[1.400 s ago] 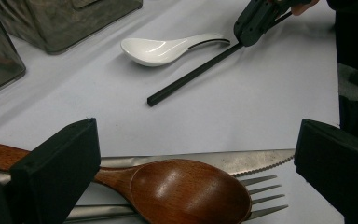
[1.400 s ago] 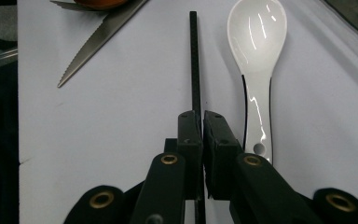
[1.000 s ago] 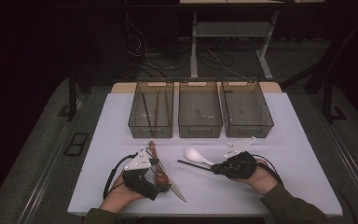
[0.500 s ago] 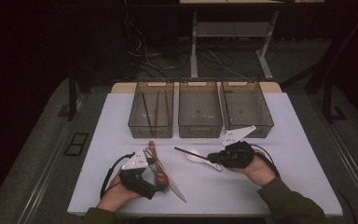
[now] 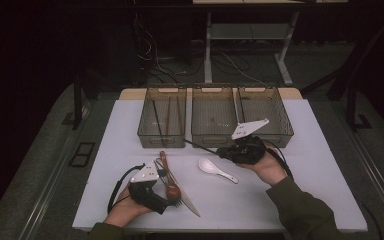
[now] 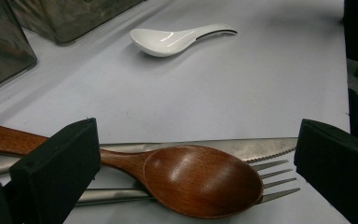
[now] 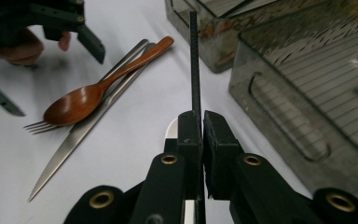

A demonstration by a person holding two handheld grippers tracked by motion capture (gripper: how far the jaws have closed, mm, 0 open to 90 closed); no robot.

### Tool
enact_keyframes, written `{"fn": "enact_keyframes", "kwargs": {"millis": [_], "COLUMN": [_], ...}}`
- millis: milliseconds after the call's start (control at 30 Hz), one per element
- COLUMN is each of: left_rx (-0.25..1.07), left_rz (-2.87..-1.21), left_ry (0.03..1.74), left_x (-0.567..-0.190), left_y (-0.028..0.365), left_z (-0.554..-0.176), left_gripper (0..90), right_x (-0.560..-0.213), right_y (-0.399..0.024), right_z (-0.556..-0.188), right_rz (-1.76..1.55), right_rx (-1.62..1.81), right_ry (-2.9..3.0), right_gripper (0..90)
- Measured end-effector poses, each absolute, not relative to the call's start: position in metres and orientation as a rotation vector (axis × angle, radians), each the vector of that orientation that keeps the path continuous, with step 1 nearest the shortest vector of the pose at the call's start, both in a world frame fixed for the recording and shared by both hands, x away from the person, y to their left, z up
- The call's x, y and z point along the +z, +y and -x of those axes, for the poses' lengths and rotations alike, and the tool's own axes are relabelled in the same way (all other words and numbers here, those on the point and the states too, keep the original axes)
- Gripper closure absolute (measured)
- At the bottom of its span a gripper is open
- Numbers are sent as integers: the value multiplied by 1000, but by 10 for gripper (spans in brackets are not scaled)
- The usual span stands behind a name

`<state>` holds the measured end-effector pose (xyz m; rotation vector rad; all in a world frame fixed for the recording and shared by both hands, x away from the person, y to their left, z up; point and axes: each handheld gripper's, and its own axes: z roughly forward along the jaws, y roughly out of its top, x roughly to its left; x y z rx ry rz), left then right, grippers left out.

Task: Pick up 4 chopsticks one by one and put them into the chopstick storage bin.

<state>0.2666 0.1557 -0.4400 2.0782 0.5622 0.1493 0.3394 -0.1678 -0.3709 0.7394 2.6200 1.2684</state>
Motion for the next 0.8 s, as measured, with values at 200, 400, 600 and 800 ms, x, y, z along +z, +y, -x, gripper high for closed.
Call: {"fn": "enact_keyframes", "kwargs": {"millis": [200,400,600,800], "left_rx": [147,140,134,140], "left_rz": [-2077,-2070,-2075,-2066], "left_ry": [561,566,563,564], "left_x": [-440,-439,-439,-439], "left_y": [155,154,154,154], "left_z": [-266,-265,-265,-264], "left_gripper": [0,0,0,0], "right_x": [-363,-356,-349,-345], "right_y": [-155,-136,-119,-99], "right_z": [-356,-376,-397,-417], "right_rz": [-762,-790,-839,-882], "right_rx": [1277,1255,1236,1202], "right_ry": [2586,2572,2551,2548], "right_gripper": [855,856,855,855]}}
